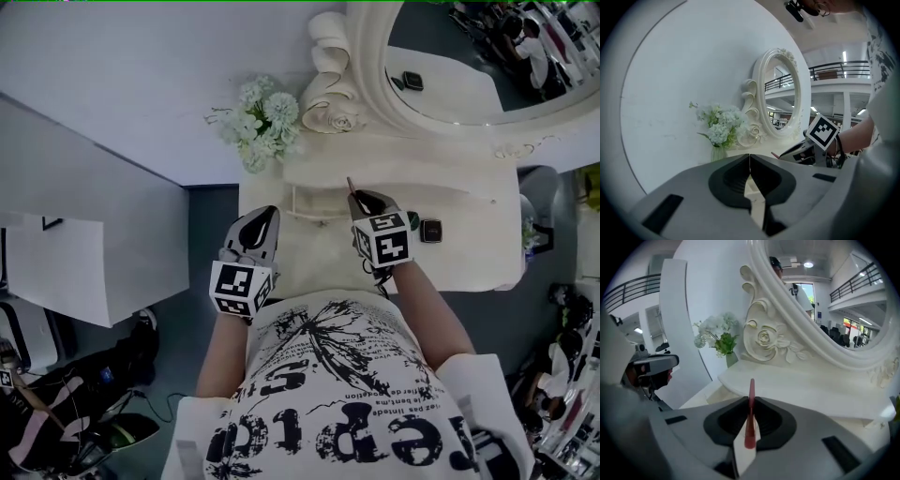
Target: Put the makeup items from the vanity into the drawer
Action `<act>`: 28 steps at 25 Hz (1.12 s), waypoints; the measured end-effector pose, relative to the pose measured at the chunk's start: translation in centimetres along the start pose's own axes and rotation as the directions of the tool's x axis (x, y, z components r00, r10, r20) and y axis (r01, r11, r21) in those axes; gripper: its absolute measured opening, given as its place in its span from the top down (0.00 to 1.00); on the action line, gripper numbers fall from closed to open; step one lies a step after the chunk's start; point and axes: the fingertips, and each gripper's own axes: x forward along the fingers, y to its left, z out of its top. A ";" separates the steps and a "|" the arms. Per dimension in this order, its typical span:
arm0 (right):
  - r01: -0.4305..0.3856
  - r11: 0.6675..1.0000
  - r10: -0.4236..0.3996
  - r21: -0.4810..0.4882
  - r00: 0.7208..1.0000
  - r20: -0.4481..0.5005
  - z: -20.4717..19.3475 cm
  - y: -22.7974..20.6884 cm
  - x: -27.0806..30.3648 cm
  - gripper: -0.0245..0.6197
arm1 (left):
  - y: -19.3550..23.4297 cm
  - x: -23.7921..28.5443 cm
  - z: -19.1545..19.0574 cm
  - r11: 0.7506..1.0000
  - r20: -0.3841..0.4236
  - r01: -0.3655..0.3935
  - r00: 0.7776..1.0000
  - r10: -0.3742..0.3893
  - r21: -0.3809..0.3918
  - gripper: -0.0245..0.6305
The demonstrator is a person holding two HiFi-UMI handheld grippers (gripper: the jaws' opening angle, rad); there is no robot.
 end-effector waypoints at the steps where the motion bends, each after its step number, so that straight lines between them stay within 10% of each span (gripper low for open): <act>1: -0.011 0.999 0.011 -0.031 1.000 -0.004 0.3 0.6 0.4 0.88 | 0.3 -0.3 0.0 1.000 0.004 -0.012 1.000 0.012 -0.004 0.93; 16: -0.271 0.895 0.218 -0.355 0.959 -0.184 -0.3 7.5 5.1 0.88 | 2.4 -4.6 -2.4 0.980 -0.011 -0.185 0.983 0.185 -0.070 0.93; 28: -0.306 0.888 0.250 -0.343 0.948 -0.198 -0.8 8.1 5.1 0.77 | 2.9 -6.0 -3.0 0.963 -0.030 -0.252 0.968 0.250 -0.100 0.93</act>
